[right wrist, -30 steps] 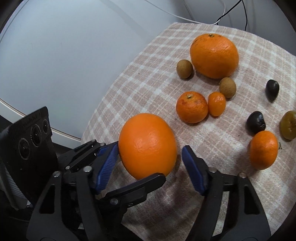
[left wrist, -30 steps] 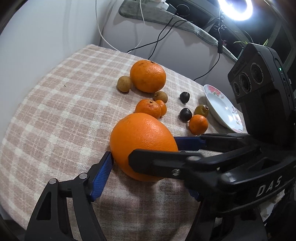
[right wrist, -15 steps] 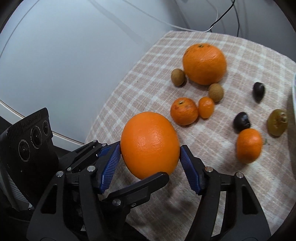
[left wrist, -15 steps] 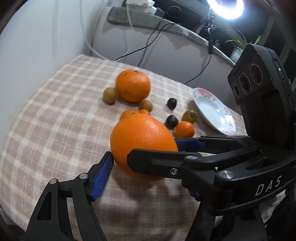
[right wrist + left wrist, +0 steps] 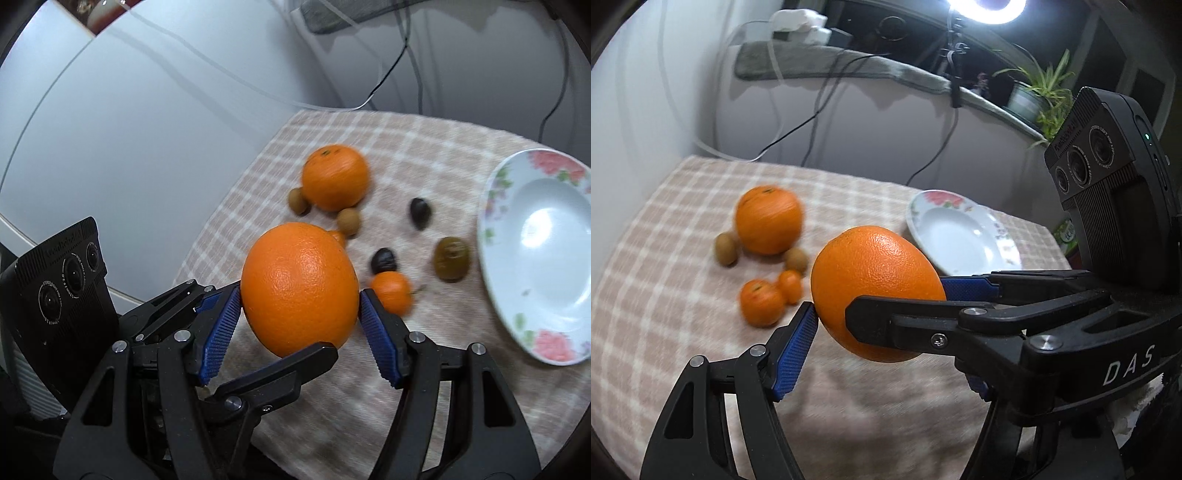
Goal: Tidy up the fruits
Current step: 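Carry the large orange with the right gripper and release it onto the plate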
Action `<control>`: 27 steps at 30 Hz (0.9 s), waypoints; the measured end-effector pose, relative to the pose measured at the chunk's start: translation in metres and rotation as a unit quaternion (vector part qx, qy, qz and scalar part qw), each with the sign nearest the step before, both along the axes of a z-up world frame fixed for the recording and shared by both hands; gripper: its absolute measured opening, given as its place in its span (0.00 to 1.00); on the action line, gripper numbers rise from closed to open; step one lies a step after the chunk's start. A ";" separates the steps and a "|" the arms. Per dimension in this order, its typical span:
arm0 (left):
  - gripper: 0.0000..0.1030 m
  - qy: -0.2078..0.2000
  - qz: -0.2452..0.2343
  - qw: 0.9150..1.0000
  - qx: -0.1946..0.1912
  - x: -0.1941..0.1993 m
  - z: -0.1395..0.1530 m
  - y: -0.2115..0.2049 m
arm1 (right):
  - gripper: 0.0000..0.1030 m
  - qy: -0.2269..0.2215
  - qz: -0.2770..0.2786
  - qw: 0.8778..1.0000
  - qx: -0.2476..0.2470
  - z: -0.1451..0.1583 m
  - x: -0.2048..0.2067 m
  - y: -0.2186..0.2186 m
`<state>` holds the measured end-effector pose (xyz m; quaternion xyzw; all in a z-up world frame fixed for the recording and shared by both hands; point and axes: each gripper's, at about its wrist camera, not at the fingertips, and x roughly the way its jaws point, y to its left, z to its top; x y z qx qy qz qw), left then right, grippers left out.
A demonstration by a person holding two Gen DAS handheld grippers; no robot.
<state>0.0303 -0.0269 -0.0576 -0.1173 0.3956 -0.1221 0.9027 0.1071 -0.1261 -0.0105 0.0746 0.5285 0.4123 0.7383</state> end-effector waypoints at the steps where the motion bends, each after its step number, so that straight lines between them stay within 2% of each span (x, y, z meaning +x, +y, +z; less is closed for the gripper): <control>1: 0.69 -0.002 -0.007 1.000 0.001 0.004 0.001 -0.006 | 0.67 -0.002 -0.004 1.000 -0.001 0.002 0.001 -0.006; 12: 0.69 -0.007 -0.057 0.998 -0.001 0.036 0.003 -0.054 | 0.67 -0.006 -0.060 0.998 -0.012 0.007 0.020 -0.068; 27: 0.69 0.015 -0.086 0.996 -0.005 0.060 -0.008 -0.086 | 0.67 0.011 -0.094 0.995 -0.023 -0.010 0.041 -0.105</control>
